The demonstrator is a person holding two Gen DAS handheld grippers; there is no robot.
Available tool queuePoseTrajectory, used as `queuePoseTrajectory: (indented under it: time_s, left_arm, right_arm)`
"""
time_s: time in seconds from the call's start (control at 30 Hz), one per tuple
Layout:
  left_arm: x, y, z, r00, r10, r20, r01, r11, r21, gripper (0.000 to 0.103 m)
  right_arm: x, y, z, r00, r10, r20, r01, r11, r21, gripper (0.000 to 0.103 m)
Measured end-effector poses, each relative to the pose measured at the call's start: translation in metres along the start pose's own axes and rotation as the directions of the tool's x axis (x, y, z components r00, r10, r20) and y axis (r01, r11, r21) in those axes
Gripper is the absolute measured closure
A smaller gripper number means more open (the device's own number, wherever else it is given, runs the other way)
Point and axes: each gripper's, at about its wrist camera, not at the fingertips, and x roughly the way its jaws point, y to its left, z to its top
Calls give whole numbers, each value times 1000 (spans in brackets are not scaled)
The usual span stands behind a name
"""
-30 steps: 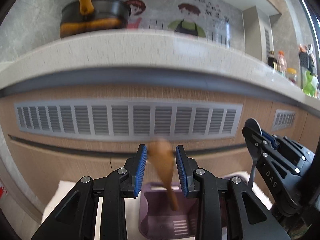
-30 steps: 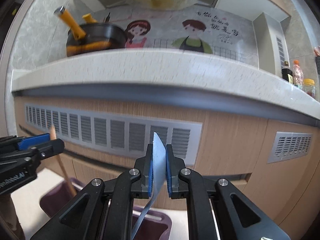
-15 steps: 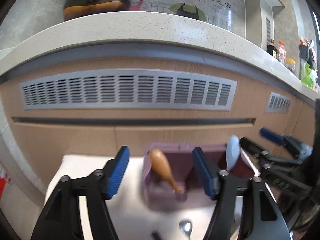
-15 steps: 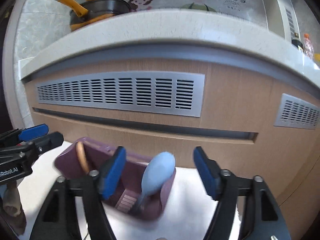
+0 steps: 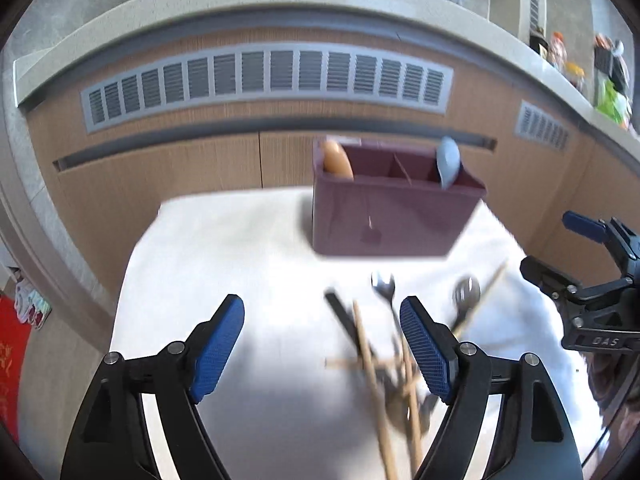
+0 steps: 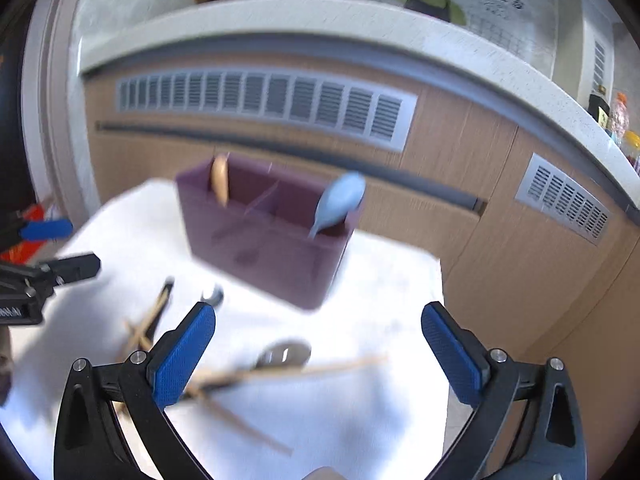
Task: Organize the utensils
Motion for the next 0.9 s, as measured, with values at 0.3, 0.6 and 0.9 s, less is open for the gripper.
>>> queuePoseTrajectory:
  time_s: [0.3,0.6,0.9]
  left_arm:
    - [-7,1,-50,993,-45,-110,46,999,8,23]
    - [8,6,-69,981,-46,-189,42,999,-23,23]
    - [10,-1,-68,976,-104,-192,100,995,-29,25]
  right_arm:
    - [-13,36,-63,973,168,-159,-188,975,-118,2]
    - [-17,35,-100,936,229,-267,-279,945,-168,20]
    - [-24,9,-107,927,234,-293,-244,970,4,20]
